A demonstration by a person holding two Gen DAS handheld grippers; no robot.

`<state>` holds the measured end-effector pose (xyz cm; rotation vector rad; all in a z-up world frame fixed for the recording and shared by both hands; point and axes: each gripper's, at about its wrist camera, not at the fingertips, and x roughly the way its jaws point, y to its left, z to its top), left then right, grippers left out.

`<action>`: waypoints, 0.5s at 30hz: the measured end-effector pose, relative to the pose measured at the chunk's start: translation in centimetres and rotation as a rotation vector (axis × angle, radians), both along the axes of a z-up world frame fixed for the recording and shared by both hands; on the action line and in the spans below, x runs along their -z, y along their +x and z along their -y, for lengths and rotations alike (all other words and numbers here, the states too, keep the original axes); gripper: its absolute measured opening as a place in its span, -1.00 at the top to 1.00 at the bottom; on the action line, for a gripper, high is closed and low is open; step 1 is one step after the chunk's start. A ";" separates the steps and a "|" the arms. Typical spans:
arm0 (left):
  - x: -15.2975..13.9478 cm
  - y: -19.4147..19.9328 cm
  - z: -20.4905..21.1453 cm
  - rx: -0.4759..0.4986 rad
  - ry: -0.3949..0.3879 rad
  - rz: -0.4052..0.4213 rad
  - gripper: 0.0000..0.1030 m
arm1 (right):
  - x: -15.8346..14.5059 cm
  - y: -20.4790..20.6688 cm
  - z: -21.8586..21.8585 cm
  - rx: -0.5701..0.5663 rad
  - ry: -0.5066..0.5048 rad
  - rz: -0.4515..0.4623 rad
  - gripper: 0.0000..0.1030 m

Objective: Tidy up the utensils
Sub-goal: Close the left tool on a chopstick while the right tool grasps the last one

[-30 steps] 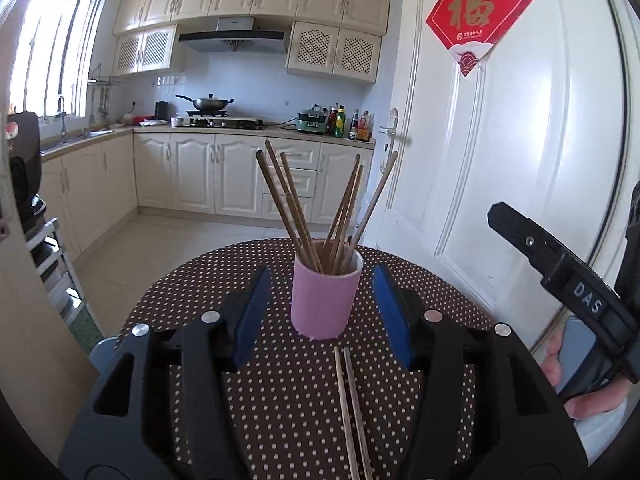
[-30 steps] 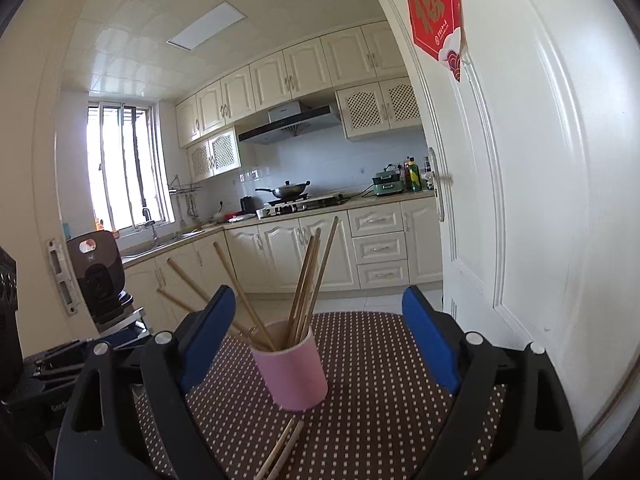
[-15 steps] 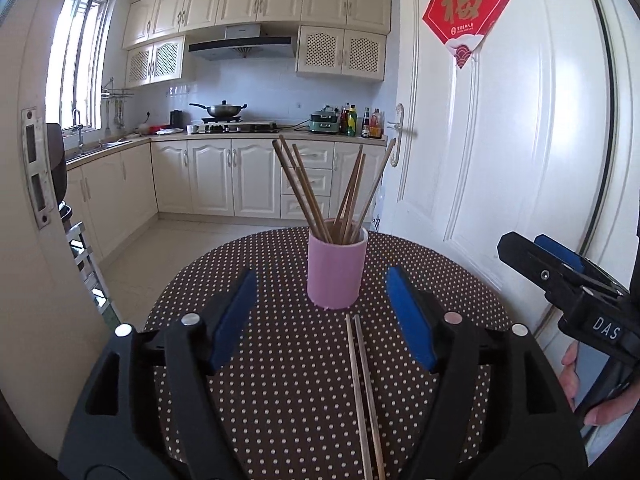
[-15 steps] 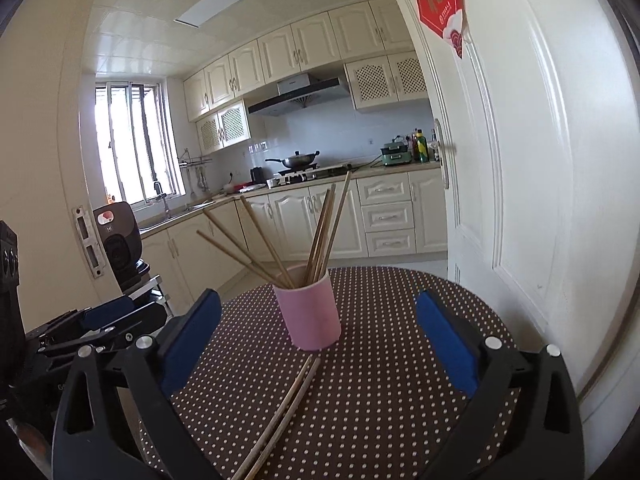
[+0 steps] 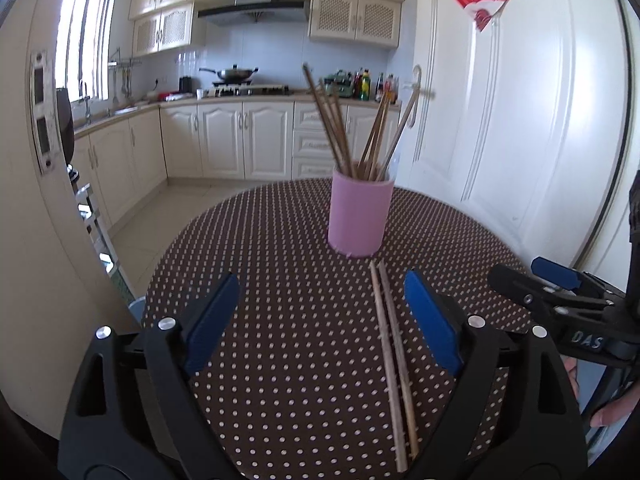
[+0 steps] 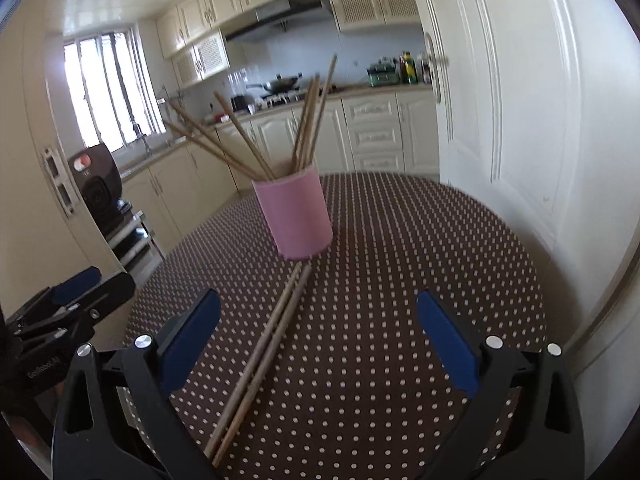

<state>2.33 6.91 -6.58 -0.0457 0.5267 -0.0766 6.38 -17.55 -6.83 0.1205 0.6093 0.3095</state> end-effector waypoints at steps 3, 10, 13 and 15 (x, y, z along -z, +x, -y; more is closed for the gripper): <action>1.1 0.6 -0.4 -0.004 -0.002 -0.038 -0.64 | 1.6 1.0 -1.1 -0.004 -0.041 -0.064 -0.84; 3.1 1.8 -1.8 -0.024 -0.008 -0.102 -0.66 | 4.7 3.3 -3.4 0.022 -0.144 -0.144 -0.84; 3.6 2.5 -2.3 -0.032 -0.013 -0.118 -0.67 | 5.7 4.3 -4.2 0.052 -0.209 -0.170 -0.84; 4.0 3.0 -2.6 -0.034 -0.021 -0.130 -0.67 | 6.3 5.1 -4.7 0.063 -0.233 -0.184 -0.84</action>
